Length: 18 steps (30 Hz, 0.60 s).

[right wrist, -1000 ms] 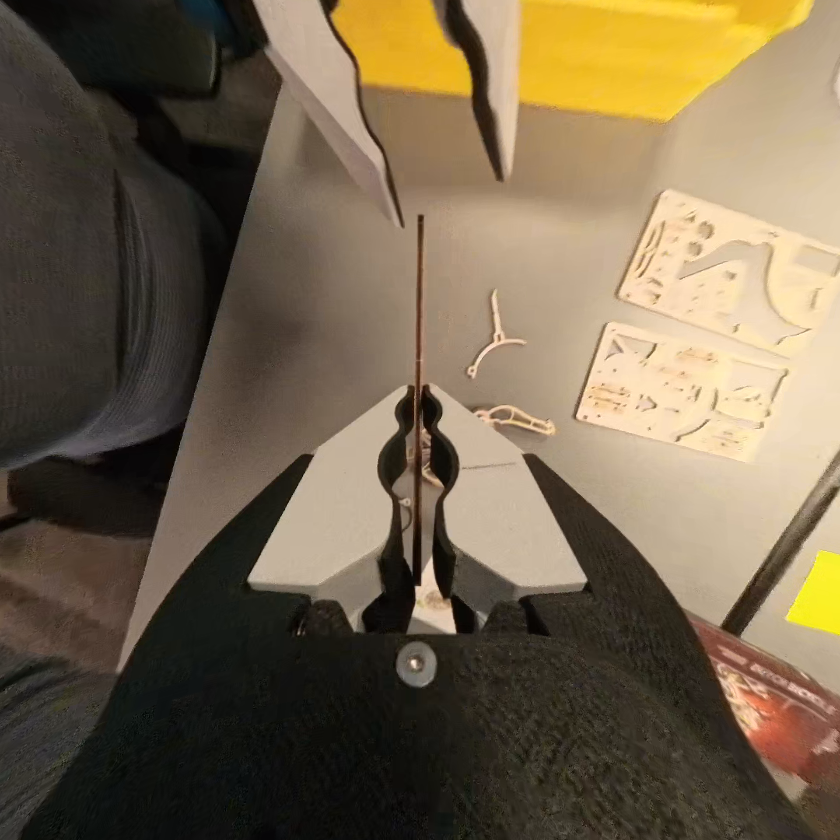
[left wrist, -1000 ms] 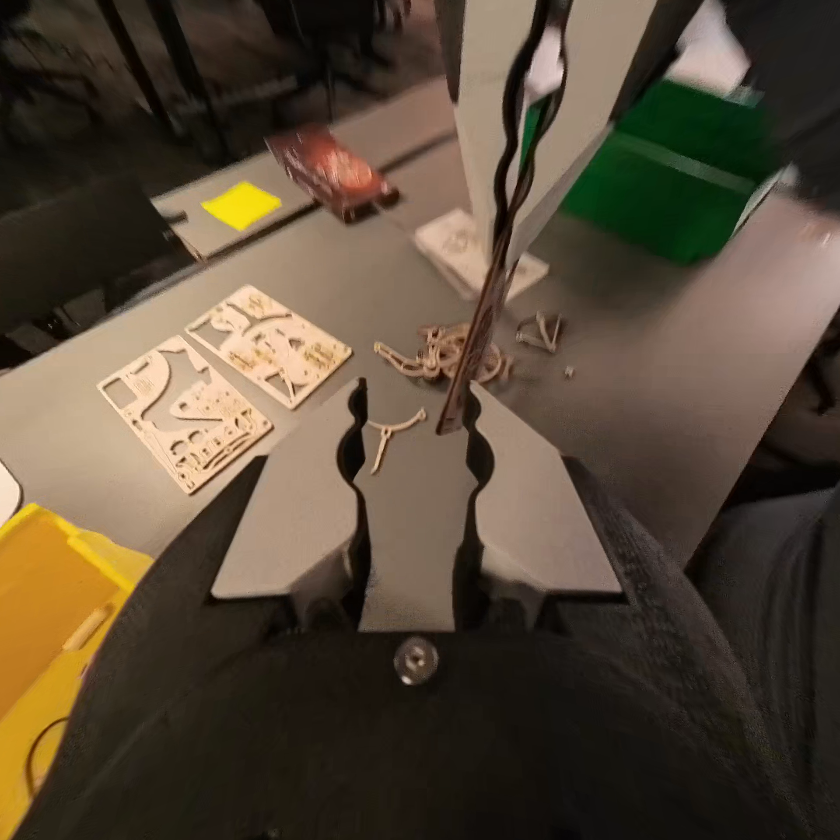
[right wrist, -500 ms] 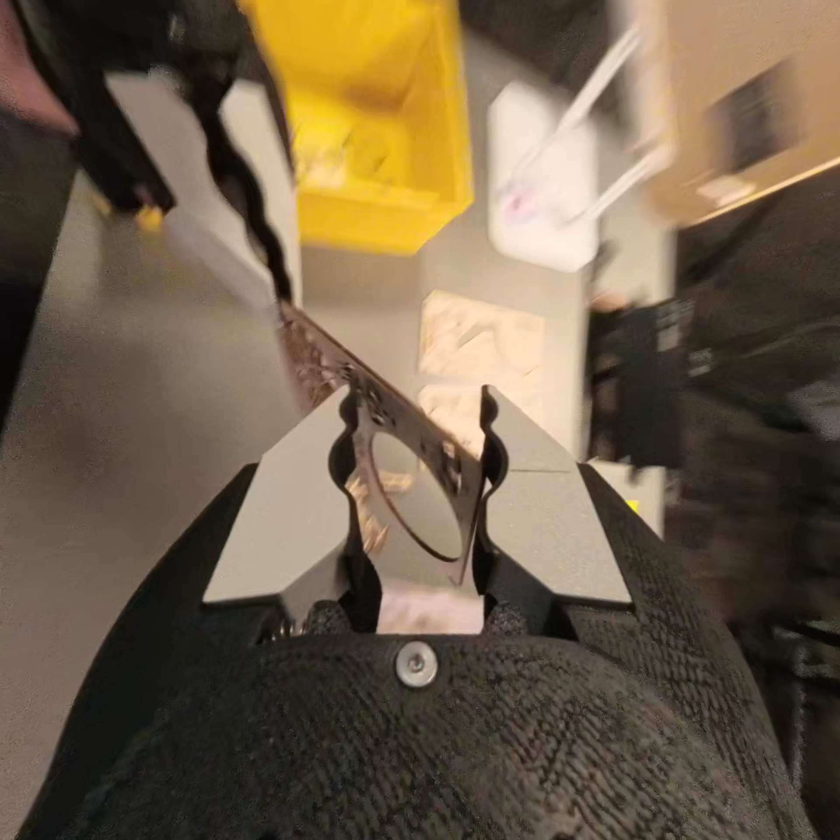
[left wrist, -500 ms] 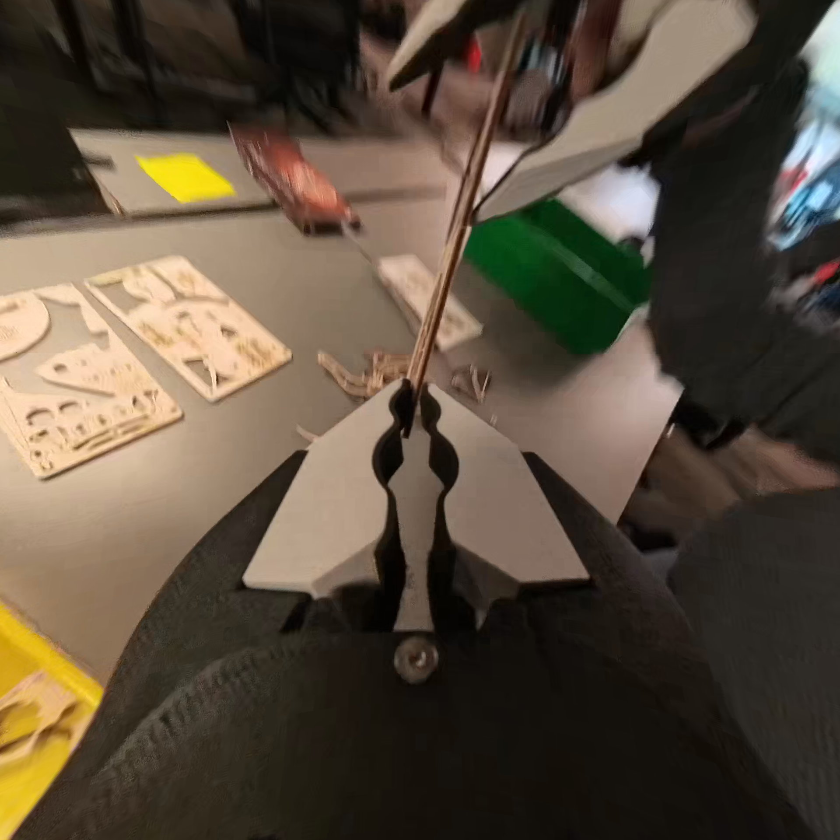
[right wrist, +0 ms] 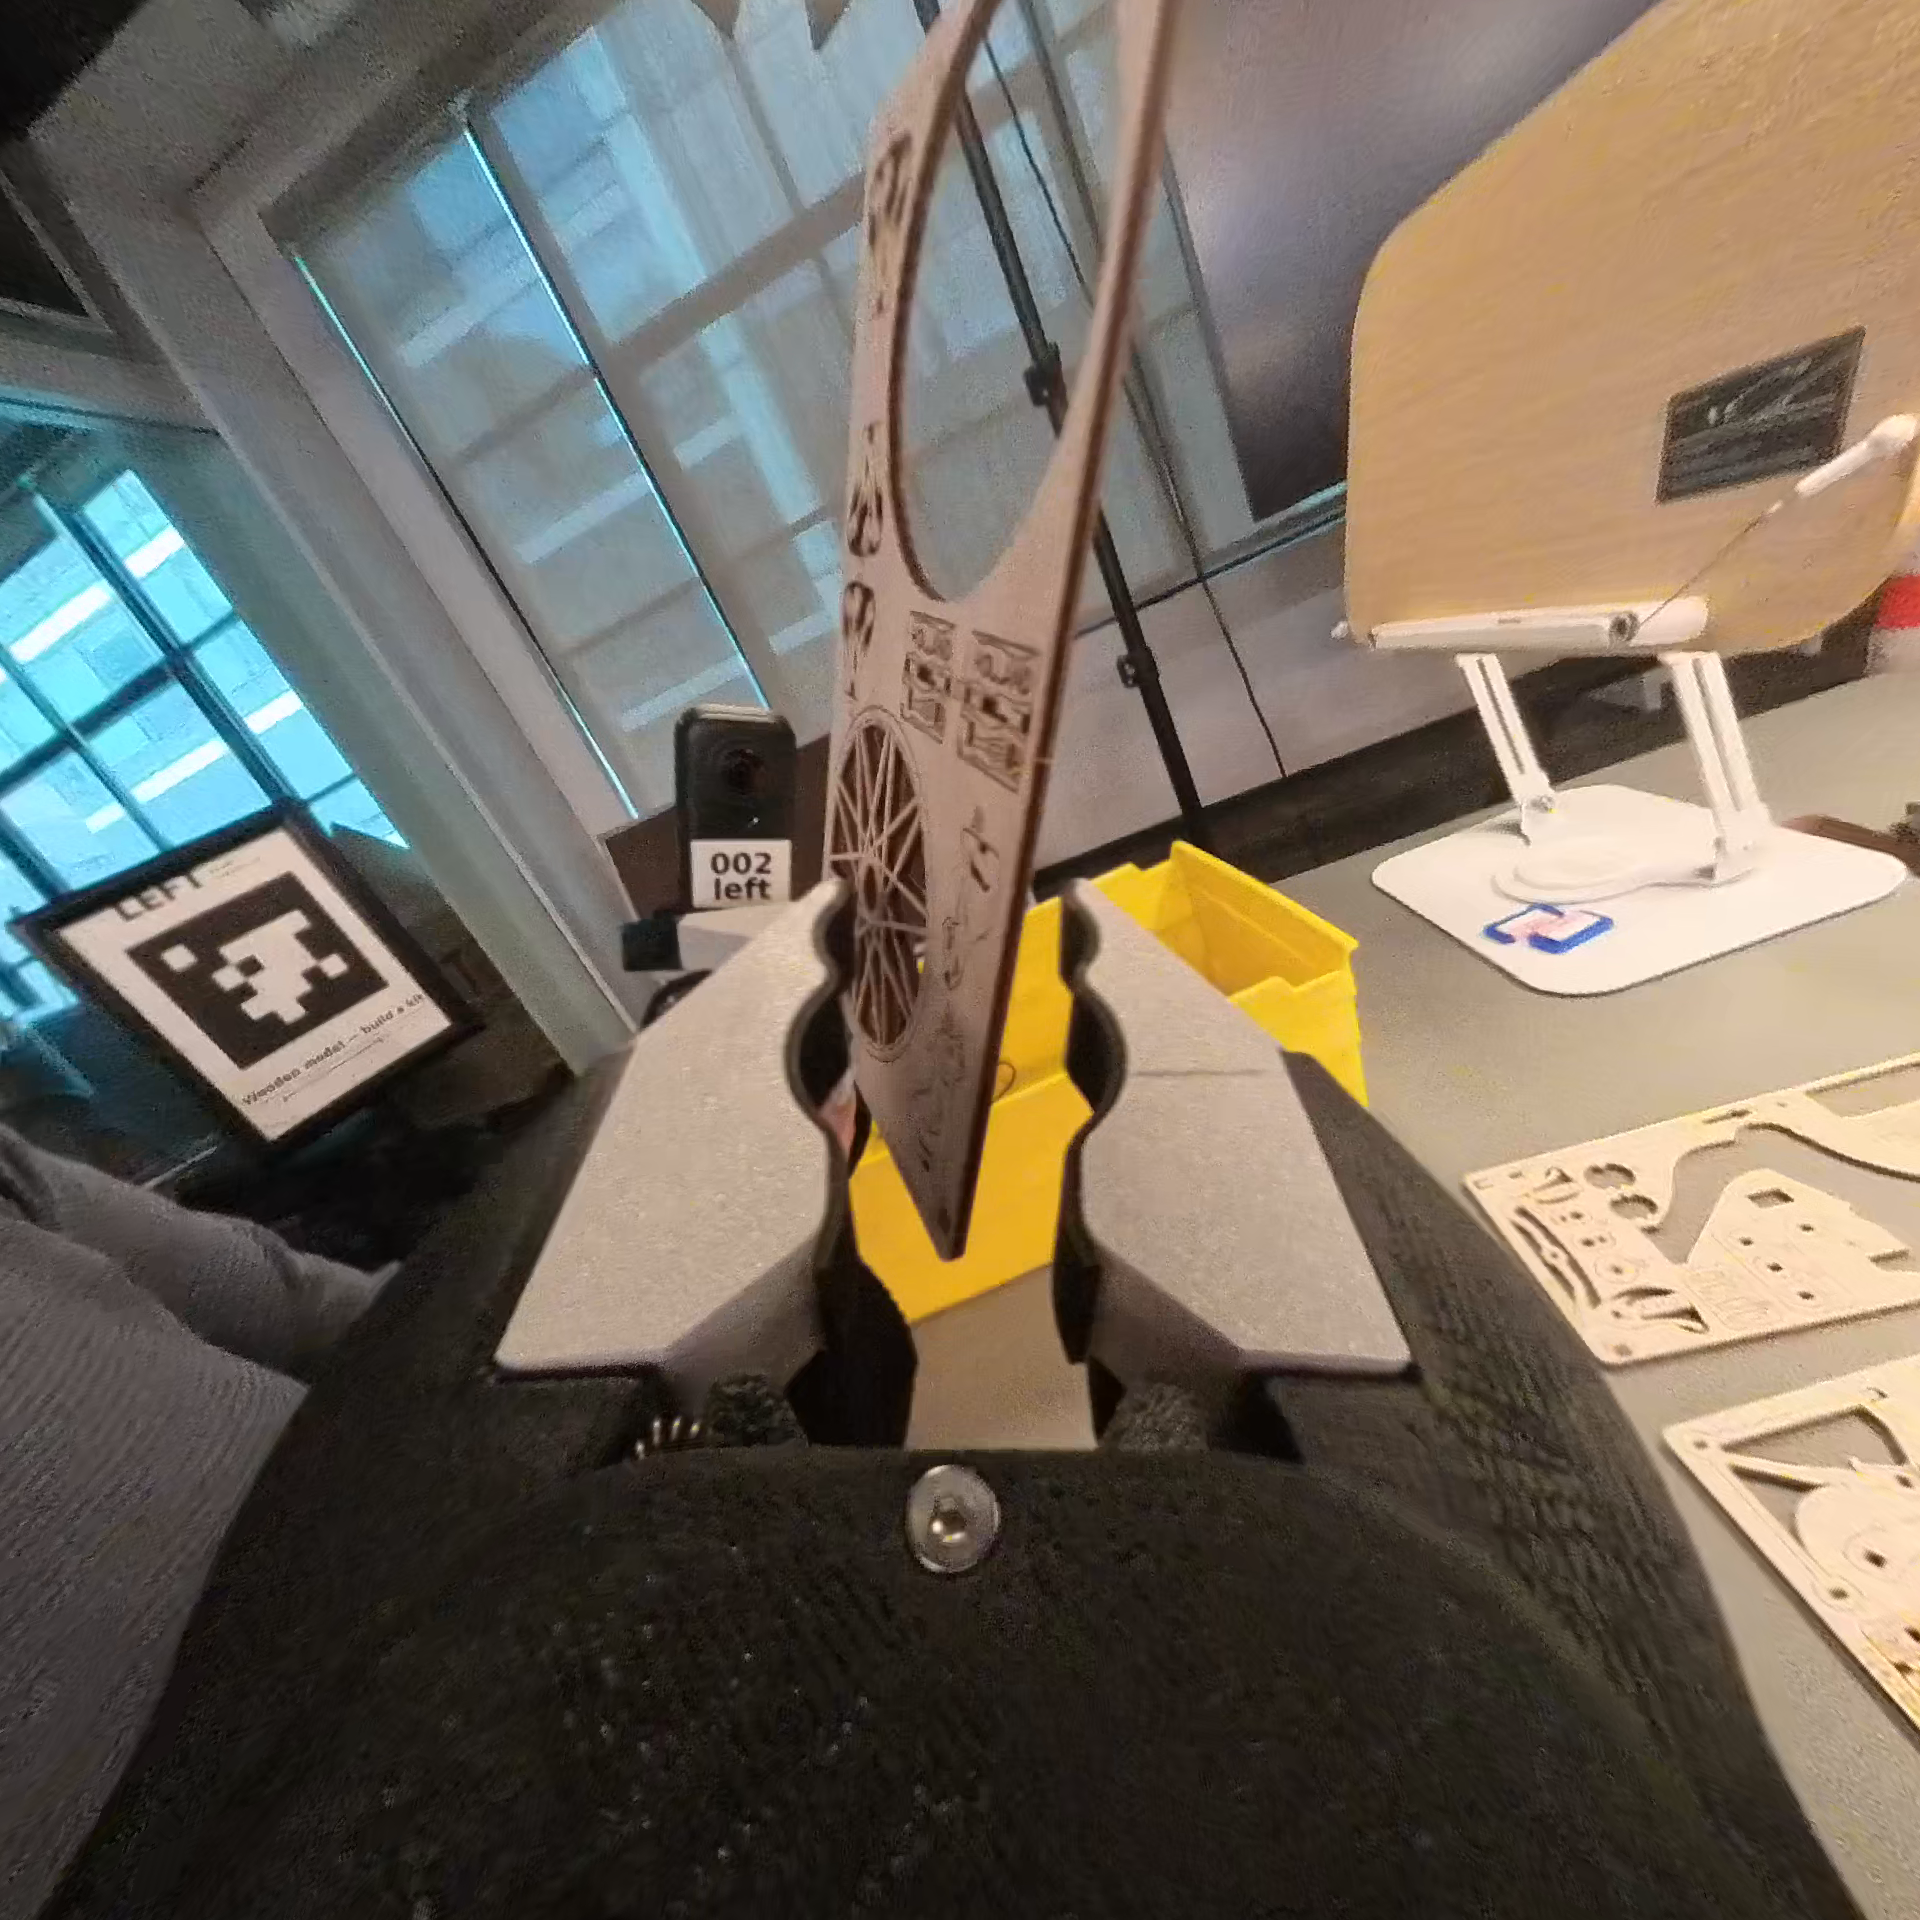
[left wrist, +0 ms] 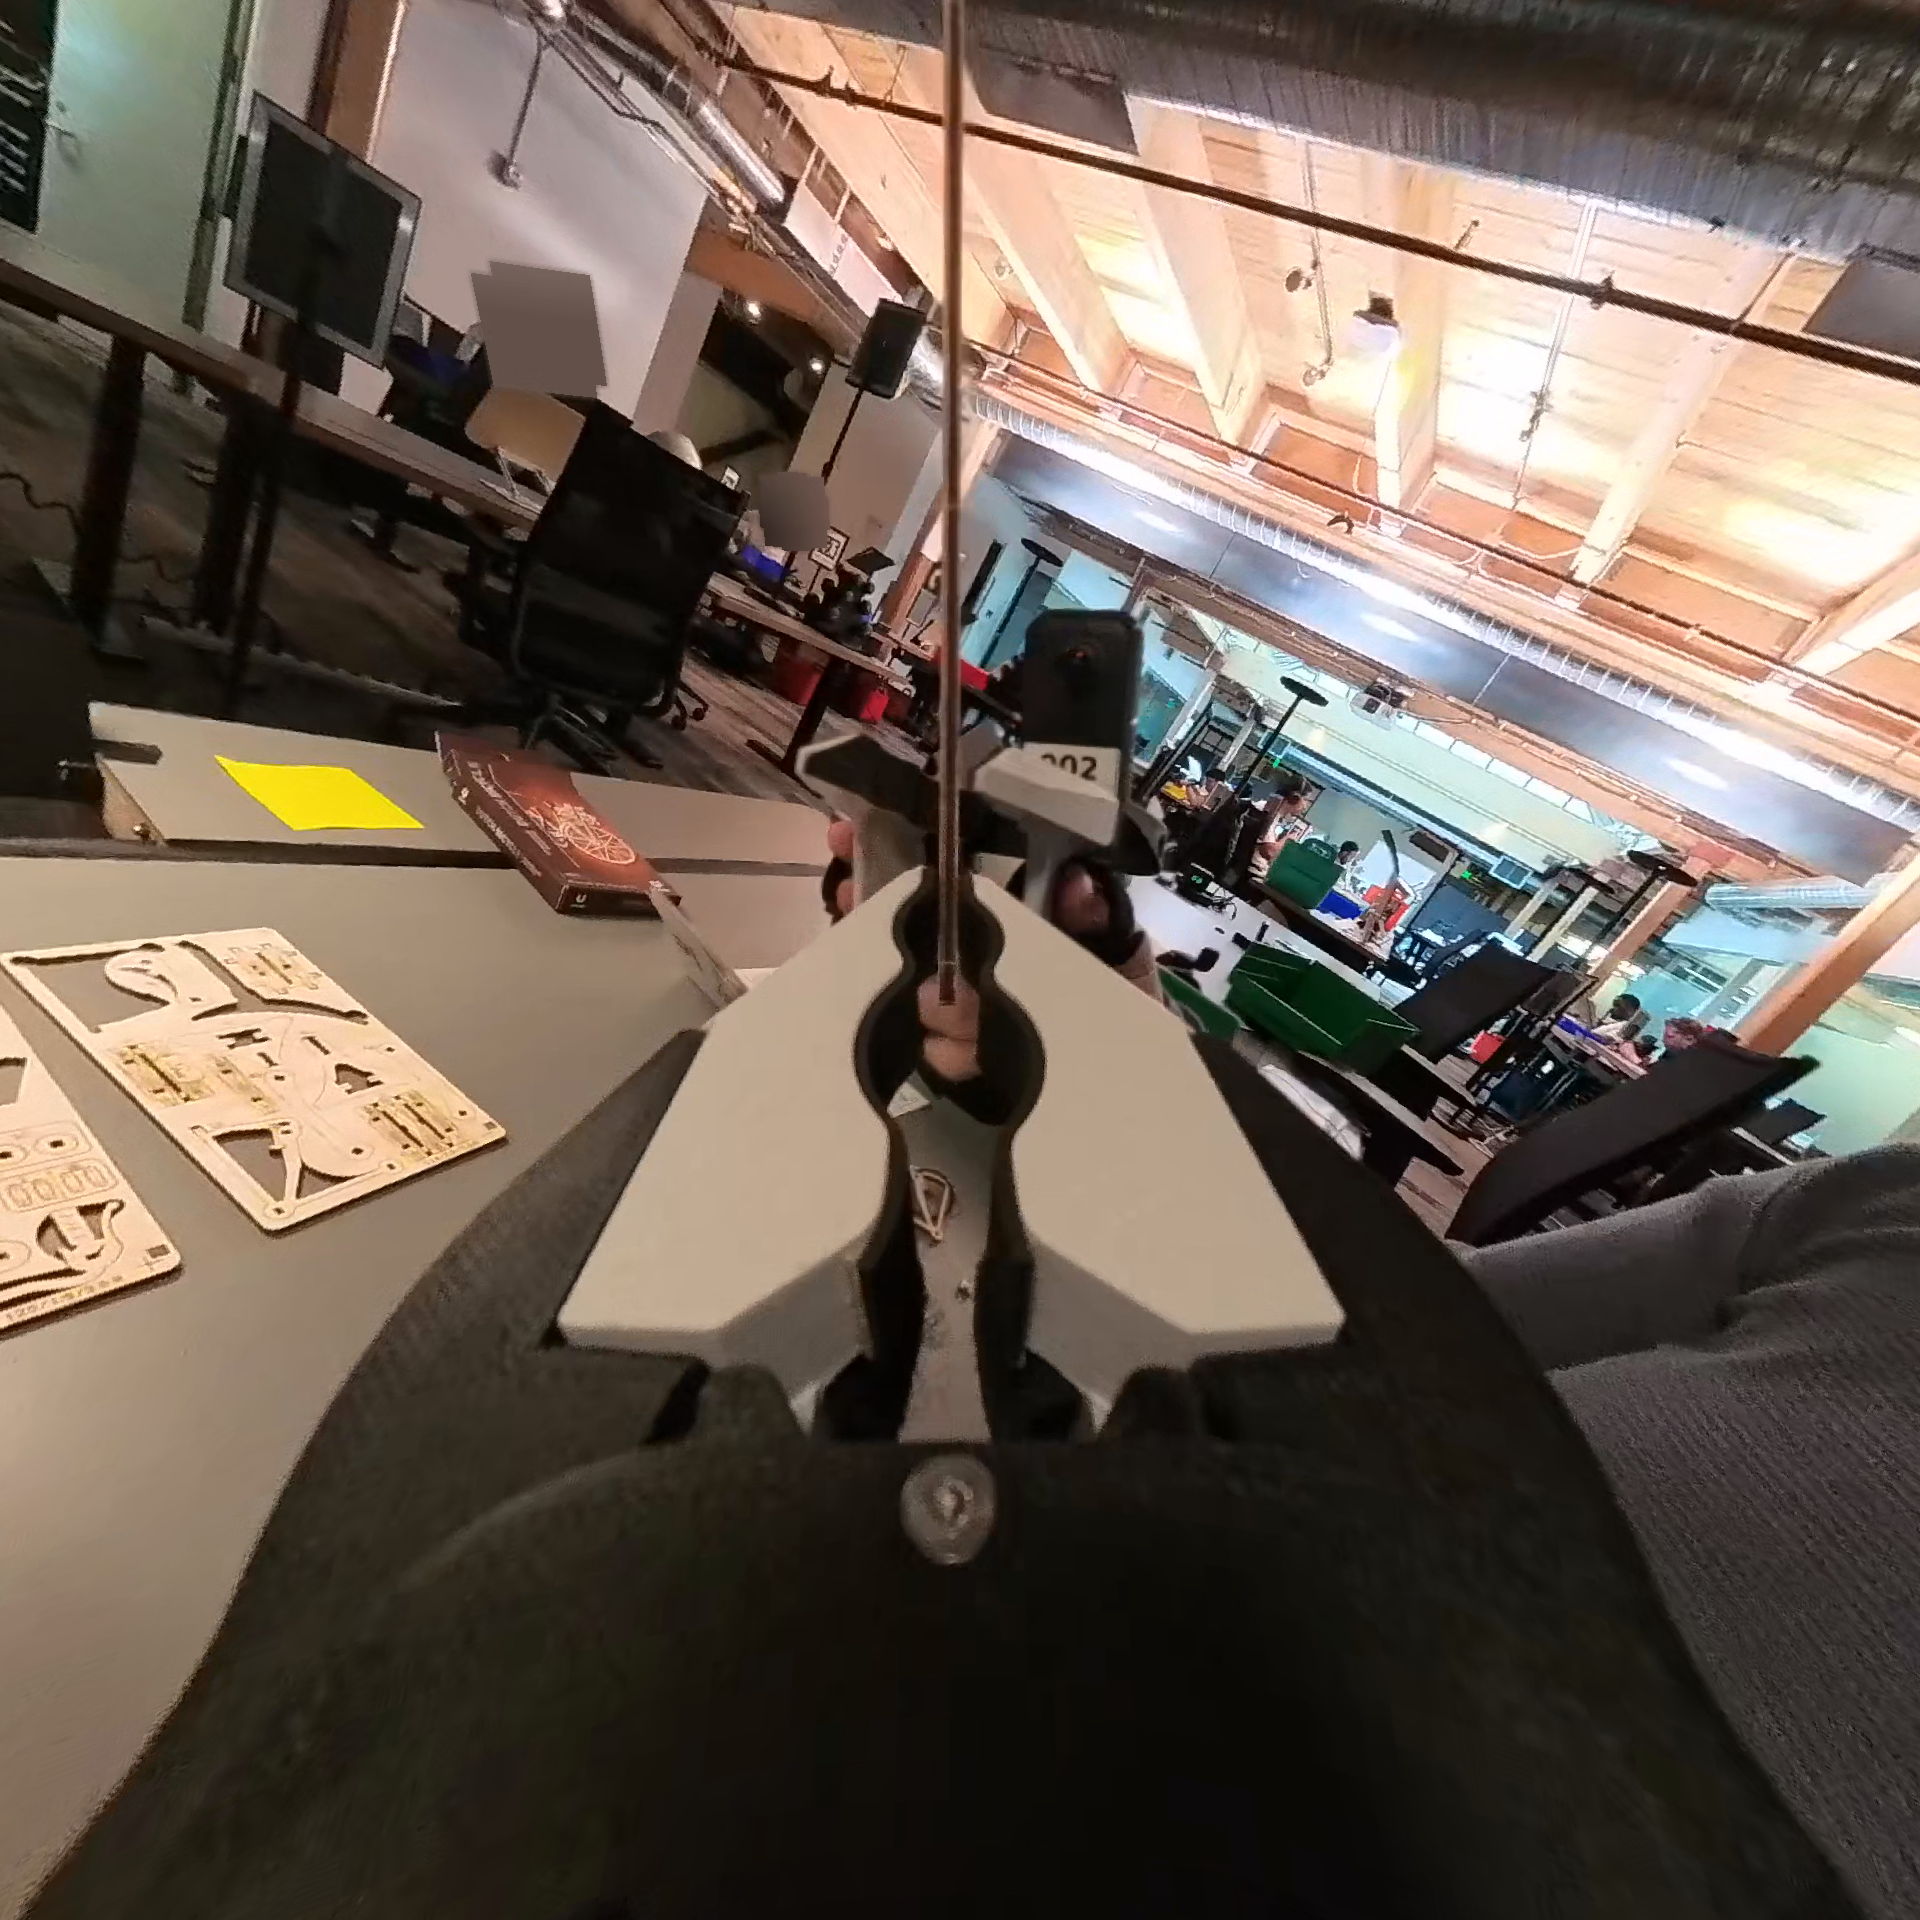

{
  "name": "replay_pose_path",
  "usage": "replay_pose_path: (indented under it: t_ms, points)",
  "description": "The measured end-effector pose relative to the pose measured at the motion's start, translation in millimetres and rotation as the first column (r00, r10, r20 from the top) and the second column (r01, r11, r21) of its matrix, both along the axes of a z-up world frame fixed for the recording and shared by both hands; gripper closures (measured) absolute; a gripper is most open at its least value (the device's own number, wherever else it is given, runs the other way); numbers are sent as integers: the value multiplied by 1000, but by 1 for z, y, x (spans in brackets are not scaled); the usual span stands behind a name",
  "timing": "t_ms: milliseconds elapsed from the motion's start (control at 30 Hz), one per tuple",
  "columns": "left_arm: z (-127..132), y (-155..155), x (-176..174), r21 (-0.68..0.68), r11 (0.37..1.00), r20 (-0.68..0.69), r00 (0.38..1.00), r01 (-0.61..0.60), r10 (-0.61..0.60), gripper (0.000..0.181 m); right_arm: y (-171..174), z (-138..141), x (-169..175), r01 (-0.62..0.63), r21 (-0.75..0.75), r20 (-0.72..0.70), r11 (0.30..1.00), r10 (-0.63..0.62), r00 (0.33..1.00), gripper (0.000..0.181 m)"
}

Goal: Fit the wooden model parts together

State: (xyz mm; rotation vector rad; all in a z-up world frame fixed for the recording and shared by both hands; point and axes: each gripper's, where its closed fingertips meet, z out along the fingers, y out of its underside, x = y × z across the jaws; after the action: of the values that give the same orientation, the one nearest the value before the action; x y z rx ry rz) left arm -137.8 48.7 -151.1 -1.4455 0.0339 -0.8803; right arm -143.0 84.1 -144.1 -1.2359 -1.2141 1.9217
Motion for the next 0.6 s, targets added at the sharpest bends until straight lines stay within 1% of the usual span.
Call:
replay_pose_path:
  t_ms: [33, 67, 133, 200, 400, 600]
  points:
    - [-4, 3, 0, -13, 1000, -6, 1000, -9, 9, 180, -2, -4, -2, -12, 6, 13, 1000, 12, 1000, 154]
    - [-9, 5, 0, -26, 999, -16, 1000, -18, 18, 180, -4, -6, -2, -26, 1, 20, 1000, 26, 999, 159]
    - [-15, 7, -2, -42, 999, -5, 1000, -27, 27, 180, -3, -11, -3, -36, -4, 34, 999, 36, 999, 165]
    - [-23, 9, -3, -55, 997, -35, 998, -50, 48, 179, -2, -18, -3, -37, -7, 54, 999, 38, 998, 169]
    - [-41, 14, -3, -96, 990, -142, 986, -101, 87, 179, 4, -37, -3, -42, -49, 96, 998, 47, 994, 169]
    - [-67, 13, -2, -156, 977, -147, 982, -145, 122, 179, 2, -64, -2, -27, -111, 141, 993, 43, 989, 169]
